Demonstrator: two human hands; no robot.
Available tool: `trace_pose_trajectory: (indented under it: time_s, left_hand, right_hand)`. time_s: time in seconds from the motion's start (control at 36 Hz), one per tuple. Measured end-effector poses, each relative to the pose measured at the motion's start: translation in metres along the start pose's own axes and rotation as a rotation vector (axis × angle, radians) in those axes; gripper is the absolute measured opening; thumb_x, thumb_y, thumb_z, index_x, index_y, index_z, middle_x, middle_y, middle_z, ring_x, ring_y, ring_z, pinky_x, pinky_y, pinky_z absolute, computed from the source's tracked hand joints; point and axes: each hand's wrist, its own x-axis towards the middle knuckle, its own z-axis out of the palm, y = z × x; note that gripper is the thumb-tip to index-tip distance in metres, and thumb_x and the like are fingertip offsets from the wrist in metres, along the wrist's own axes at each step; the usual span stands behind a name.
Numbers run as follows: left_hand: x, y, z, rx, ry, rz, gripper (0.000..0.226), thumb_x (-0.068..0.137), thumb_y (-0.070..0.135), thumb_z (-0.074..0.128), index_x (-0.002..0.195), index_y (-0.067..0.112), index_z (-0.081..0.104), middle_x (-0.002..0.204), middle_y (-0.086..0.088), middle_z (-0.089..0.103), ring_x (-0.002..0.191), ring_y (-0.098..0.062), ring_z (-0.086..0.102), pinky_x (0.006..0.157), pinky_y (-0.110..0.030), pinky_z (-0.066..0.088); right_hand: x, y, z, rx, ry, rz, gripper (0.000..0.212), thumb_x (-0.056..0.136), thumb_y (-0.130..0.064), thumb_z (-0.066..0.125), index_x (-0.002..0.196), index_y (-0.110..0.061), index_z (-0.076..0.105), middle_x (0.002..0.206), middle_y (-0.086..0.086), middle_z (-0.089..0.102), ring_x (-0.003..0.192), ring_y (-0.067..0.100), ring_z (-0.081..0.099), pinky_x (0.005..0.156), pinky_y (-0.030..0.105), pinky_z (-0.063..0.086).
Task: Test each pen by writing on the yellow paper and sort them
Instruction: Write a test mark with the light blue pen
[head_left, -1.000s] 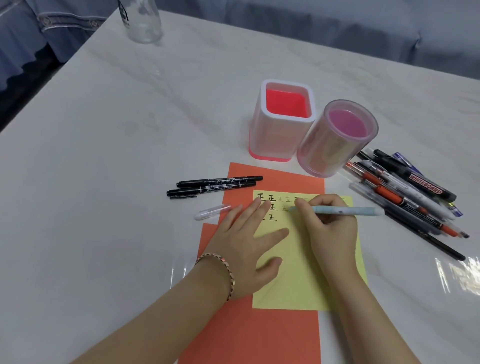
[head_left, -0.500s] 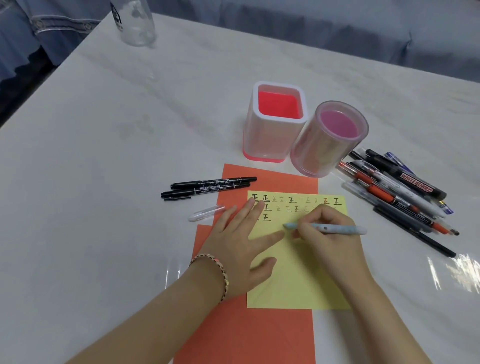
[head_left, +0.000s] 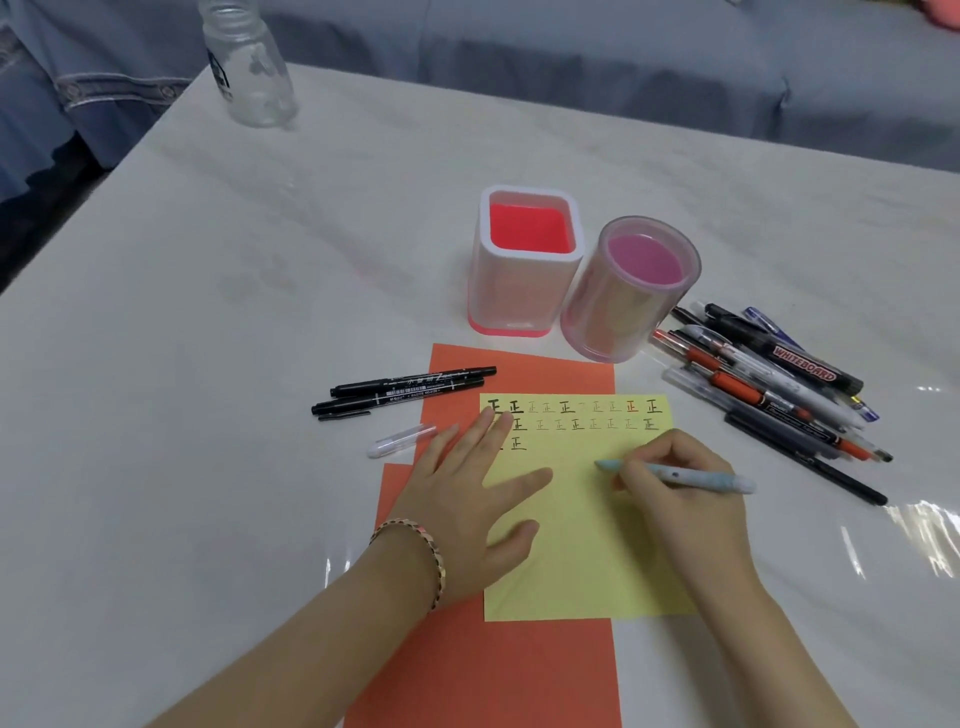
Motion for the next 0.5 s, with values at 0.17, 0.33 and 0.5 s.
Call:
trace_pose_trajectory:
  time_s: [0.17, 0.33, 0.5]
  left_hand:
    - [-0.002, -0.001, -0.008, -0.066, 0.232, 0.081, 0.031, 0.086, 0.026, 0.044, 0.116, 0.02, 0.051, 0.127, -0.015, 0.055, 0.12, -0.023, 0.045, 0.103, -0.041, 0.027]
    - [-0.017, -0.026, -0.028, 0.045, 0.47, -0.183, 0.028, 0.08, 0.024, 0.048, 0.101, 0.014, 0.063, 0.097, -0.005, 0.065, 0.092, -0.015, 0.049, 0.079, -0.029, 0.033]
    - [-0.018, -0.044, -0.039, 0.156, 0.382, -0.3, 0.025, 0.074, 0.035, 0.054, 0.079, 0.018, 0.071, 0.076, 0.001, 0.061, 0.076, -0.013, 0.039, 0.064, -0.029, 0.036]
  right_hand:
    - [-0.006, -0.011, -0.002, 0.12, -0.026, 0.006, 0.011, 0.08, 0.0, 0.057, 0.069, -0.003, 0.057, 0.066, -0.008, 0.071, 0.068, -0.003, 0.063, 0.054, 0.007, 0.041]
    - [-0.016, -0.011, 0.005, 0.143, 0.018, 0.069, 0.017, 0.077, -0.013, 0.068, 0.071, -0.005, 0.054, 0.055, -0.004, 0.062, 0.061, 0.009, 0.056, 0.047, 0.009, 0.034]
    - [-0.03, -0.018, 0.01, 0.241, -0.039, 0.134, 0.017, 0.073, -0.015, 0.075, 0.071, -0.009, 0.06, 0.059, 0.0, 0.059, 0.05, 0.003, 0.049, 0.042, 0.008, 0.031]
